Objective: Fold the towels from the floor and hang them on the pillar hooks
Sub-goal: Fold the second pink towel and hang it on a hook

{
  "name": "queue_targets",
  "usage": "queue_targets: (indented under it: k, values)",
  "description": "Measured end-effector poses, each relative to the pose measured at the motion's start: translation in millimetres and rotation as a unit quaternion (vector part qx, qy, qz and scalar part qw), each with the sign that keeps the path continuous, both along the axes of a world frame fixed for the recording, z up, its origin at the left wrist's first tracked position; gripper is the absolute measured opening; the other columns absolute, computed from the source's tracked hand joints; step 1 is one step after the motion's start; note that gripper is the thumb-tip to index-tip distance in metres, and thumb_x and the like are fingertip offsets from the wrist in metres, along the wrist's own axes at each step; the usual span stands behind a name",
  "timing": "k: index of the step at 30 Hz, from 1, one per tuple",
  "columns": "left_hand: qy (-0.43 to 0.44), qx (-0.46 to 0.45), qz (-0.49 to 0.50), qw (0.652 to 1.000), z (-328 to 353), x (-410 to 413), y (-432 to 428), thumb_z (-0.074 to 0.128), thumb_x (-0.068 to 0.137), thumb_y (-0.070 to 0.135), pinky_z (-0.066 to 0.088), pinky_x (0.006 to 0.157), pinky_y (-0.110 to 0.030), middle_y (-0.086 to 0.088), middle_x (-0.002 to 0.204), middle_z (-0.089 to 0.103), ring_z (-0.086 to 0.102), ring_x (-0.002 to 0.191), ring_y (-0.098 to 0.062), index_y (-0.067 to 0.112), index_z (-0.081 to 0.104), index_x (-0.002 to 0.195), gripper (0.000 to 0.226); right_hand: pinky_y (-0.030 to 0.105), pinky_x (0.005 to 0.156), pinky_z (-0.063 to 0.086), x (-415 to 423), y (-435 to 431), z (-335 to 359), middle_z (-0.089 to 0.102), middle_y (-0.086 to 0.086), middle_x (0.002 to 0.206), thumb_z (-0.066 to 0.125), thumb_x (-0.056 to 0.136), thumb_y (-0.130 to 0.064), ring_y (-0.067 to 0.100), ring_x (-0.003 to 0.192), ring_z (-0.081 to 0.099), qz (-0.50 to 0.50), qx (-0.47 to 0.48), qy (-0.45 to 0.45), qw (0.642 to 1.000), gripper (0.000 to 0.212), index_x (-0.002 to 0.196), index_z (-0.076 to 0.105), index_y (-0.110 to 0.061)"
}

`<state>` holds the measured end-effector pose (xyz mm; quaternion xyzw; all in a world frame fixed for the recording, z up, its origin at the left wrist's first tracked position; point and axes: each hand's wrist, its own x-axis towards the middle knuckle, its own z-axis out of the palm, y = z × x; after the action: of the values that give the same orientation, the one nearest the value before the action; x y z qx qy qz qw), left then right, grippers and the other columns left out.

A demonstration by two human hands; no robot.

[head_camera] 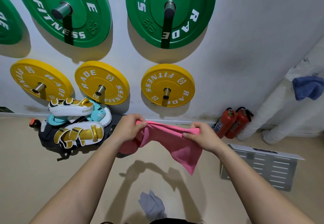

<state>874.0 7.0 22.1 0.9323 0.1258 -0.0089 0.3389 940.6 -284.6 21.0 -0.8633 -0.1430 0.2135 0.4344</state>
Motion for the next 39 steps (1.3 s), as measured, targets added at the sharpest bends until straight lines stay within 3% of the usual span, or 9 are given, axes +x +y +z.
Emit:
queue_targets:
  k: [3, 7, 13, 15, 21, 25, 27, 32, 39]
  values:
    - [-0.001, 0.019, 0.017, 1.0, -4, 0, -1, 0.068, 0.093, 0.033, 0.049, 0.073, -0.034, 0.006, 0.085, 0.073, 0.064, 0.084, -0.017, 0.028, 0.067, 0.08, 0.013, 0.024, 0.046, 0.03, -3, 8, 4, 0.049, 0.0, 0.059, 0.081, 0.081, -0.026, 0.007, 0.049, 0.041, -0.008, 0.003, -0.009, 1.0, 0.038, 0.067, 0.047, -0.015]
    - [0.006, 0.049, 0.059, 0.997, -8, -3, -1, 0.065, 0.093, 0.036, 0.052, 0.075, -0.038, 0.005, 0.084, 0.07, 0.064, 0.085, -0.022, 0.031, 0.062, 0.077, 0.017, 0.018, 0.048, 0.036, -12, 13, 11, 0.052, -0.004, 0.059, 0.083, 0.078, -0.012, 0.003, 0.05, 0.048, -0.062, 0.125, 0.009, 0.99, 0.035, 0.066, 0.05, -0.014]
    - [0.031, 0.061, 0.077, 0.995, -12, -8, -7, 0.063, 0.094, 0.037, 0.052, 0.078, -0.039, 0.001, 0.093, 0.071, 0.064, 0.091, -0.024, 0.028, 0.065, 0.083, 0.014, 0.016, 0.059, 0.045, -22, 19, 20, 0.07, -0.008, 0.073, 0.075, 0.087, -0.014, 0.005, 0.069, 0.061, -0.08, 0.256, 0.05, 0.962, 0.002, 0.088, 0.073, -0.014]
    - [0.042, 0.05, 0.074, 0.995, -13, -11, -8, 0.064, 0.094, 0.037, 0.052, 0.079, -0.039, 0.002, 0.092, 0.071, 0.064, 0.091, -0.023, 0.028, 0.066, 0.084, 0.014, 0.014, 0.058, 0.046, -22, 21, 20, 0.073, -0.007, 0.079, 0.067, 0.094, -0.016, 0.003, 0.071, 0.063, -0.1, 0.281, 0.051, 0.953, 0.009, 0.096, 0.074, -0.011]
    - [0.031, -0.048, 0.057, 0.997, -12, -20, -21, 0.074, 0.088, 0.022, 0.042, 0.075, -0.026, 0.006, 0.092, 0.075, 0.067, 0.093, -0.014, 0.022, 0.077, 0.087, 0.003, 0.011, 0.072, 0.048, -19, 24, 11, 0.075, -0.004, 0.093, 0.064, 0.094, -0.014, 0.001, 0.084, 0.066, -0.127, 0.225, -0.018, 0.966, 0.011, 0.098, 0.074, -0.016]
    - [0.012, -0.111, 0.041, 0.993, -2, -27, -39, 0.073, 0.088, 0.017, 0.041, 0.083, -0.022, 0.009, 0.102, 0.07, 0.062, 0.097, -0.008, 0.022, 0.074, 0.114, 0.026, 0.022, 0.069, 0.048, -27, 36, 0, 0.074, -0.007, 0.081, 0.068, 0.092, -0.018, 0.009, 0.077, 0.065, -0.107, 0.176, -0.067, 0.976, 0.014, 0.083, 0.073, -0.027]
    - [0.004, -0.133, 0.025, 0.991, -1, -31, -45, 0.071, 0.089, 0.016, 0.042, 0.079, -0.025, 0.014, 0.092, 0.064, 0.059, 0.087, -0.009, 0.024, 0.069, 0.118, 0.03, 0.022, 0.069, 0.047, -34, 42, -7, 0.072, -0.012, 0.081, 0.069, 0.091, -0.023, 0.006, 0.078, 0.064, -0.118, 0.143, -0.101, 0.977, 0.013, 0.082, 0.072, -0.031]
    - [-0.022, -0.206, 0.071, 0.976, -3, -38, -59, 0.069, 0.088, 0.009, 0.044, 0.062, -0.028, 0.006, 0.068, 0.068, 0.058, 0.058, -0.008, 0.026, 0.067, 0.097, 0.019, 0.014, 0.071, 0.045, -55, 55, -12, 0.072, -0.011, 0.087, 0.071, 0.088, -0.02, 0.003, 0.083, 0.064, -0.117, 0.153, -0.113, 0.975, 0.017, 0.08, 0.071, -0.035]
    - [-0.066, -0.293, 0.153, 0.941, -8, -41, -69, 0.085, 0.073, 0.02, 0.059, 0.078, -0.043, 0.004, 0.076, 0.076, 0.071, 0.082, -0.023, 0.033, 0.079, 0.076, 0.015, 0.027, 0.075, 0.056, -71, 62, -18, 0.076, -0.008, 0.081, 0.078, 0.083, -0.014, 0.009, 0.078, 0.07, -0.16, 0.219, -0.027, 0.962, 0.006, 0.082, 0.077, -0.019]
